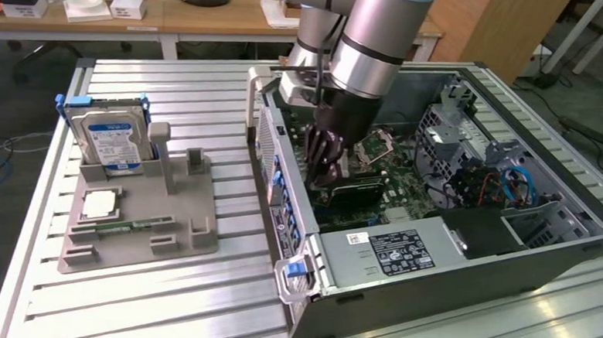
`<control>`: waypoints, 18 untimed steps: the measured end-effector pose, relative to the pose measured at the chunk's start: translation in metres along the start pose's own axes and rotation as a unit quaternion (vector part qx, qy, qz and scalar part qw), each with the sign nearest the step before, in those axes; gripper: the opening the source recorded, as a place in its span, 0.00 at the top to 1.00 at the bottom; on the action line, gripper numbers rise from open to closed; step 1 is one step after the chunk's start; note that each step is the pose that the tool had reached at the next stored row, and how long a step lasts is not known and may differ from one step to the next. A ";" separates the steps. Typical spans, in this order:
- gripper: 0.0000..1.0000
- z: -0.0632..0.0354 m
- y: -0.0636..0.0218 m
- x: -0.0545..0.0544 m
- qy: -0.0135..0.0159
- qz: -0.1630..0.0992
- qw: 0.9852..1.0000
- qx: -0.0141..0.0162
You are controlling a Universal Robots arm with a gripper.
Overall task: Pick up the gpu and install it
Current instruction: 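Press down on the gpu until it lock into place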
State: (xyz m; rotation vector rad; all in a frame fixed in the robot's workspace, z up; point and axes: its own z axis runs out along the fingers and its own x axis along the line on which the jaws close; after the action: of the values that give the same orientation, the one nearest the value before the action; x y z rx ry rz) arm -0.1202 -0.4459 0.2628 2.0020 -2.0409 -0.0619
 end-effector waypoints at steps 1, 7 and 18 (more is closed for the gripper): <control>0.90 0.0003 0.0008 0.000 0.002 0.000 1.000 0.000; 0.90 0.0024 0.0068 -0.001 0.011 -0.002 1.000 0.002; 0.90 0.0062 0.0068 -0.007 0.019 0.001 1.000 0.007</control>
State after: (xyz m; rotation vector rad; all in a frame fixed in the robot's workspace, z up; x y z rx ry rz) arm -0.1282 -0.4398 0.2572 1.9946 -2.0255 -0.0087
